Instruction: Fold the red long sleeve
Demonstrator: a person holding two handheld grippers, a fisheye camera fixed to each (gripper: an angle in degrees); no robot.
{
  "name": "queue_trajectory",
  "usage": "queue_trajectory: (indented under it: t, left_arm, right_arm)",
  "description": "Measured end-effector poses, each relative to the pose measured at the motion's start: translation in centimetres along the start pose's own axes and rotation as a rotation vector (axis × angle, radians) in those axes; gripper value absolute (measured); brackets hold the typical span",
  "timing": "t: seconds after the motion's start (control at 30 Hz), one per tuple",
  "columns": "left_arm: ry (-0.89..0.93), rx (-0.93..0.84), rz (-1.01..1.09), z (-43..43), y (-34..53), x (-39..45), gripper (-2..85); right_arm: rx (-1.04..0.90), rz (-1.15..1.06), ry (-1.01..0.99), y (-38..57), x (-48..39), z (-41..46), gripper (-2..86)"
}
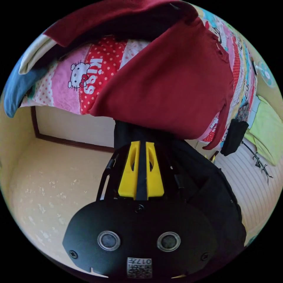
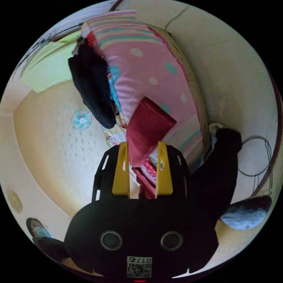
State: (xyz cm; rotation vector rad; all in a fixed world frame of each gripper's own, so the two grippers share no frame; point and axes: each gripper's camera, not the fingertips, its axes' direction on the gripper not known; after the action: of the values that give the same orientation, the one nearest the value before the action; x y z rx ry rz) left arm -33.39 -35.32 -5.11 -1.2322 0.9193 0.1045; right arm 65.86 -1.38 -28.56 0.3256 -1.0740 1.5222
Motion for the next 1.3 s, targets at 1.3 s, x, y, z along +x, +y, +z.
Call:
queue_trajectory:
  t: [1.3]
  left_arm:
    - [1.741,0.972,-0.422,3.2,3.4,-28.0,2.5]
  right_arm:
    - [0.151,-0.276,-0.192,14.1,-6.1,-1.0,2.7]
